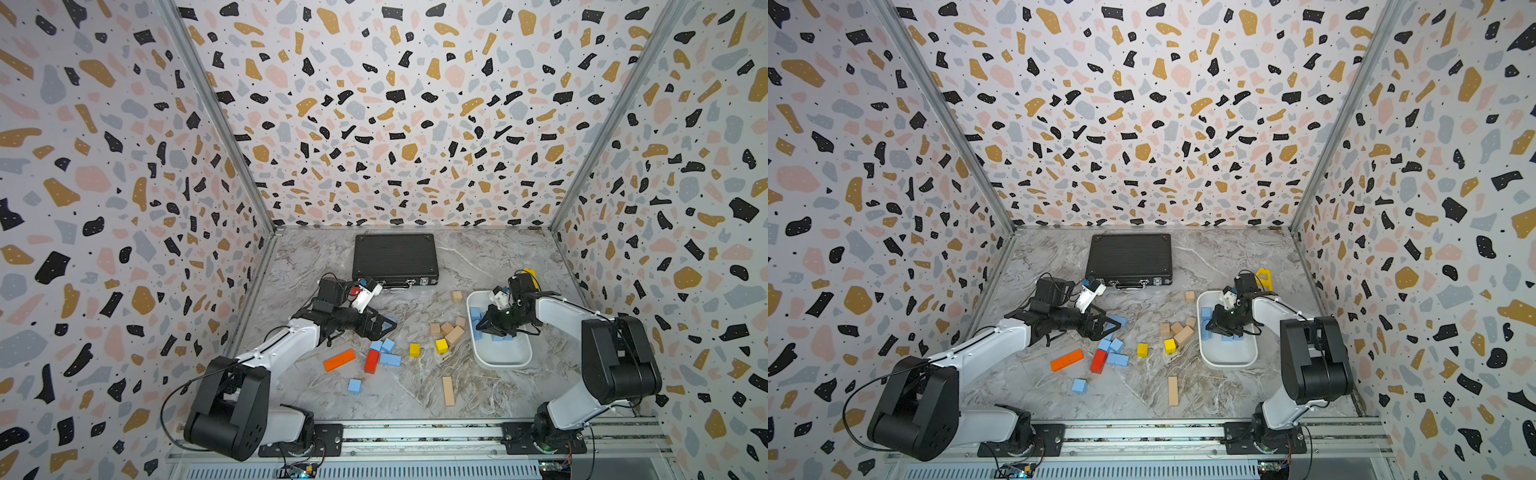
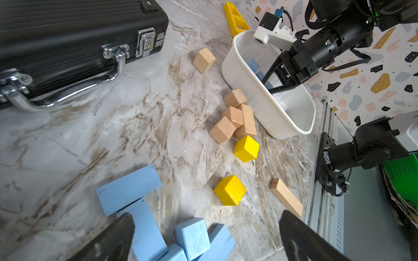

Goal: Pick out the blue building blocks
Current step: Place the building block in the storage box, then pick up the building block from the center of the board.

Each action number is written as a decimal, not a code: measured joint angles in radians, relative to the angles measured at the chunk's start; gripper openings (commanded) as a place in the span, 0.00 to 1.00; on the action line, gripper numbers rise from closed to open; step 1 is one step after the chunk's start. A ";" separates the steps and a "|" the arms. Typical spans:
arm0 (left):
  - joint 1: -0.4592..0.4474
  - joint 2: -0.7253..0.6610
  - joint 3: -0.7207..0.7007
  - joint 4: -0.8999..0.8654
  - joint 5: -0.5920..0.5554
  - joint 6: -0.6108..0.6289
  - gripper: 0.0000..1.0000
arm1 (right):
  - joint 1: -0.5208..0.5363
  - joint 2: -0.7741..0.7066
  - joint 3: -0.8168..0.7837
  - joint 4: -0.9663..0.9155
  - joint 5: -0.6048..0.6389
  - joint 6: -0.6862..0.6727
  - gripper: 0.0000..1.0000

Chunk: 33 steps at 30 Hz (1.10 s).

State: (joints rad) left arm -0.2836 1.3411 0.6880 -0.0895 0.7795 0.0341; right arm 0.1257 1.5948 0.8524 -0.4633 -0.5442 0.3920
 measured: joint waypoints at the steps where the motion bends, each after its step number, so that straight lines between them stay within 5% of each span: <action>1: 0.000 0.000 0.000 0.000 0.000 0.000 1.00 | 0.000 0.002 0.006 -0.010 0.012 -0.005 0.29; 19: 0.038 -0.004 0.000 -0.014 -0.047 0.003 1.00 | 0.067 -0.219 0.197 -0.222 0.111 -0.033 0.35; 33: 0.231 -0.110 0.000 -0.007 -0.110 -0.001 1.00 | 0.385 0.028 0.480 -0.335 0.298 -0.132 0.35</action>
State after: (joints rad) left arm -0.0525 1.2308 0.6884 -0.0967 0.6697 0.0334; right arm 0.5102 1.6230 1.3327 -0.7986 -0.2466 0.2600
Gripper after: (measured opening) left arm 0.997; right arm 0.348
